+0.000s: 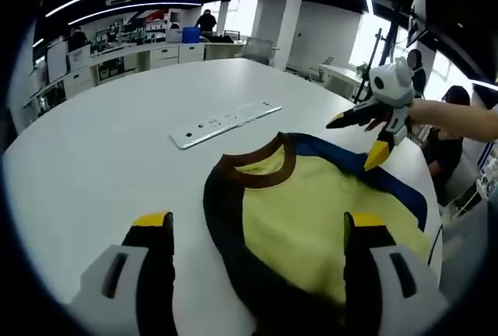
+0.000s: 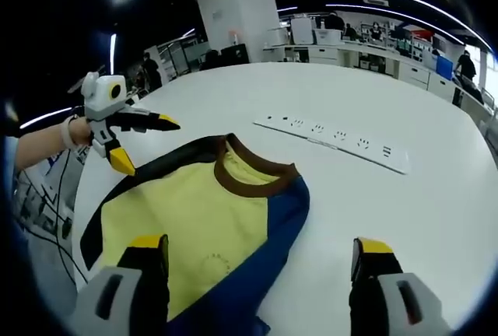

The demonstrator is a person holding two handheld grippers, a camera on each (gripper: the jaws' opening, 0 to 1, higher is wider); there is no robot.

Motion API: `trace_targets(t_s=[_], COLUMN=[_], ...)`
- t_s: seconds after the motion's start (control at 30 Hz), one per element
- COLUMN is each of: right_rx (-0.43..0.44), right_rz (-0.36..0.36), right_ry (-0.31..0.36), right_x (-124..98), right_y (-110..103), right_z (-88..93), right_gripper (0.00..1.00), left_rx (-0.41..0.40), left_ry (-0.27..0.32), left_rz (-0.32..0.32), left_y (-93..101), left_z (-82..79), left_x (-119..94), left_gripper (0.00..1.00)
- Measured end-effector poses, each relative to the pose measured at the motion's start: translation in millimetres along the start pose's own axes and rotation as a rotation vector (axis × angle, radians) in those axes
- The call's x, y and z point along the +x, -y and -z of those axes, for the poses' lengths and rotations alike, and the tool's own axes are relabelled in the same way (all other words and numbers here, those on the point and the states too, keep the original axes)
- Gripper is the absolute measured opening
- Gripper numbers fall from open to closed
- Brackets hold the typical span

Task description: Fold the garment on the visible template until the final outline fits inside the template.

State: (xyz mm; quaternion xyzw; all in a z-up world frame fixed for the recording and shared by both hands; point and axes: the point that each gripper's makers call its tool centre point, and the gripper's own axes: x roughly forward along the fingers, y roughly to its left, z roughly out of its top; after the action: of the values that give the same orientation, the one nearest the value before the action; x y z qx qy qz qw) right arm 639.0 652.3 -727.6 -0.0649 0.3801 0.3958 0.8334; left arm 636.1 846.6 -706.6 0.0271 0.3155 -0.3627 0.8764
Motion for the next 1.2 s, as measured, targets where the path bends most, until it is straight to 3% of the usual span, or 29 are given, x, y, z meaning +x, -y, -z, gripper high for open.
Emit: trace_targets(t_s=[0.33, 0.63, 1.2], right_rx=[0.018, 0.055, 0.116], right_rz=[0.005, 0.024, 0.038], right_ry=[0.004, -0.002, 0.029], right_x=[-22.1, -43.8, -74.8], right_y=[-15.9, -29.6, -61.6], right_z=[15.4, 39.8, 68.8], right_gripper=[0.96, 0.95, 0.91], left_rx=[-0.006, -0.017, -0.022], left_ry=[0.037, 0.064, 0.091], left_rz=[-0.026, -0.031, -0.031], left_y=[11.0, 25.8, 49.6], left_z=[4.5, 12.5, 32.3], left_x=[-32.2, -57.6, -93.9], left_gripper=[0.83, 0.81, 0.78])
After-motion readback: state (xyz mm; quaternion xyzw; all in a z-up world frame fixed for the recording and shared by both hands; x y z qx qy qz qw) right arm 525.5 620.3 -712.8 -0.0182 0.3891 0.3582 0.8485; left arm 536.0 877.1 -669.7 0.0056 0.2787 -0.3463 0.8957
